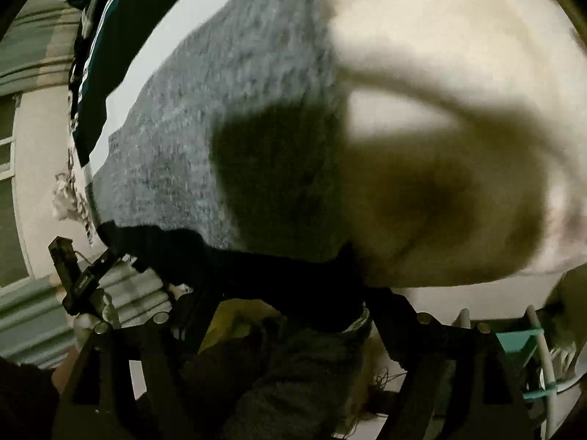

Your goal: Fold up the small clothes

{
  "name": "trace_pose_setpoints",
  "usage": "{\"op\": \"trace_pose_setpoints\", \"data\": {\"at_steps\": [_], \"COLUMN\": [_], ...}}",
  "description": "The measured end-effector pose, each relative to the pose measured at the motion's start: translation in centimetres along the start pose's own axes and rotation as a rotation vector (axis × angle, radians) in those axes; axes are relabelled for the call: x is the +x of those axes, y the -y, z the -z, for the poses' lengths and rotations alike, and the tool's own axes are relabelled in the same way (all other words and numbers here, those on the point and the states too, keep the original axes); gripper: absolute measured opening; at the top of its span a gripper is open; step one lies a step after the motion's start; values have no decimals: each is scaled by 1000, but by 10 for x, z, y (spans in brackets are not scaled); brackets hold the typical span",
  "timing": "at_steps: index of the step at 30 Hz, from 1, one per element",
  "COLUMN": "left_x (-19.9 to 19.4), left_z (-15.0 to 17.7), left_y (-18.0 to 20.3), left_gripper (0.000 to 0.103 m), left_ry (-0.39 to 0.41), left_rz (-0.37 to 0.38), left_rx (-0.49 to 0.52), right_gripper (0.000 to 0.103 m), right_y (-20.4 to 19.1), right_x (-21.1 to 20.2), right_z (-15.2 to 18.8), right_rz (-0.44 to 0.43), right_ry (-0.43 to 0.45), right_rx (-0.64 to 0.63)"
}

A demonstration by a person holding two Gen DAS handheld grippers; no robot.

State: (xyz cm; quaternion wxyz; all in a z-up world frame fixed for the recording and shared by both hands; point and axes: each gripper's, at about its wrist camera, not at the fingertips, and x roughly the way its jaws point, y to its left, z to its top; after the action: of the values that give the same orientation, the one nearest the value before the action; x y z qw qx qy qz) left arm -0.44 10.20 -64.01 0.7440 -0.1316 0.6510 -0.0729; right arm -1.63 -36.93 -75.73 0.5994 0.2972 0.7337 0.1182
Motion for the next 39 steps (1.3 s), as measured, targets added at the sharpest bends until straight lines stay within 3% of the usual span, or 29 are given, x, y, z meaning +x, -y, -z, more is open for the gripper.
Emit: {"op": "trace_pose_setpoints", "data": {"at_steps": [5,7,8,9,11,13,16,22,25,33,39], "left_x": [8,9,4,2,-3,-13,-34,-76,-113,-176,-185], "left_z": [18,25,27,25,33,35,32,23,10,-85,-168], "left_y": [8,8,10,11,10,6,-3,-6,3,33,52], "left_gripper": [64,36,28,15,8,6,5,5,4,4,4], "left_ry": [9,14,14,14,15,18,32,76,123,284,361], "left_rz": [23,40,42,43,45,44,54,114,162,297,337], "left_rx": [-8,-24,-27,-28,-30,-40,-66,-111,-125,-154,-171], "right_gripper": [79,58,51,38,25,13,9,7,7,6,6], "right_y": [-15,-19,-21,-25,-29,-33,-42,-57,-76,-112,-115], "right_x": [19,21,22,25,25,24,15,-30,-60,-144,-203], "right_z": [8,12,14,15,19,25,36,55,60,33,-31], "right_rz": [9,10,13,18,33,27,19,-56,-145,-327,-351], "right_ry": [-45,-51,-55,-55,-52,-51,-30,60,129,346,483], "right_rx": [-61,-77,-80,-79,-78,-72,-68,-28,1,92,140]}}
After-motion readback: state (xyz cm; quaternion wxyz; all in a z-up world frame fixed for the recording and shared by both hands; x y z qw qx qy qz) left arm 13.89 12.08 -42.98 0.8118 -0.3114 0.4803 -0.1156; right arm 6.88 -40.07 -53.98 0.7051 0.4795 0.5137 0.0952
